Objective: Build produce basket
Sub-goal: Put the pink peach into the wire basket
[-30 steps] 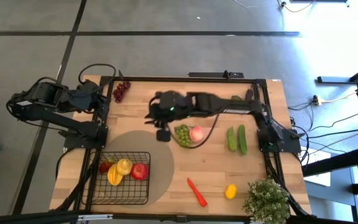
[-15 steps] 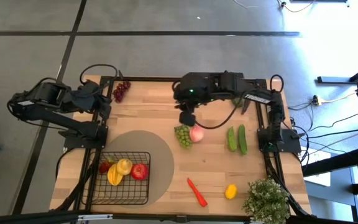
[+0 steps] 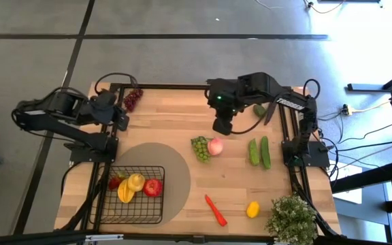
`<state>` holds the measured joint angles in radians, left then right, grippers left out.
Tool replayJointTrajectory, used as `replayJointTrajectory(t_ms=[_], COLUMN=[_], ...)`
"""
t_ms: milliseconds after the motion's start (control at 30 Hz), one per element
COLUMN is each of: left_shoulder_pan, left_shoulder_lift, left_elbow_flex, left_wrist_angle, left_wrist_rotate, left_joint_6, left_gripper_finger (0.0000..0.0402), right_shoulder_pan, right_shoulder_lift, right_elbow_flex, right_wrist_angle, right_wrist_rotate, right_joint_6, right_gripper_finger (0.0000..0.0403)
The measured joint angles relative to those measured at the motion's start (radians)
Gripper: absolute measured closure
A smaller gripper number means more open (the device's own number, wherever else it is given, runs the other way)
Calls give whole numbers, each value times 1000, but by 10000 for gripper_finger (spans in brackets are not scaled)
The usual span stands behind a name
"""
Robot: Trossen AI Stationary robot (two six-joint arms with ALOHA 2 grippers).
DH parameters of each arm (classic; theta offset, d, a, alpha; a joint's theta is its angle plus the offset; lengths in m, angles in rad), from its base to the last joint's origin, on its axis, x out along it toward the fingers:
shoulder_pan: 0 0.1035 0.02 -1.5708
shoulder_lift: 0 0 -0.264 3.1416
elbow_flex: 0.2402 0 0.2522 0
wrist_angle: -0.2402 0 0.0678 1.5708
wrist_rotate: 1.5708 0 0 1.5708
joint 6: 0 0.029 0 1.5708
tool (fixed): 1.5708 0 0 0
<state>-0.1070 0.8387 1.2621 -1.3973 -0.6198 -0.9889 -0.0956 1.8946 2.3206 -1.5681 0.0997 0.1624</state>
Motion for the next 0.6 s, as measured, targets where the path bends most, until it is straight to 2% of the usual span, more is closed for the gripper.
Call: replayJointTrajectory(t_ms=[167, 300, 433, 600], left_shoulder_pan=[0, 0, 0, 0], left_shoulder_lift=[30, 43, 46, 45], left_elbow_flex=[0, 0, 0, 0], left_wrist_angle=[0, 0, 0, 0], left_wrist_rotate=[0, 0, 0, 0], left_joint_6=[0, 0, -5, -17], left_gripper_finger=[317, 317, 317, 317], right_shoulder_pan=[-17, -55, -113, -213], right_shoulder_lift=[-1, 3, 2, 3], right_elbow_flex=[-29, -99, -219, -394], right_wrist_angle=[2, -2, 18, 187], right_wrist_rotate=[-173, -202, -283, -420], right_joint_6=[-62, -63, -61, -51], right_gripper_finger=[323, 323, 323, 323])
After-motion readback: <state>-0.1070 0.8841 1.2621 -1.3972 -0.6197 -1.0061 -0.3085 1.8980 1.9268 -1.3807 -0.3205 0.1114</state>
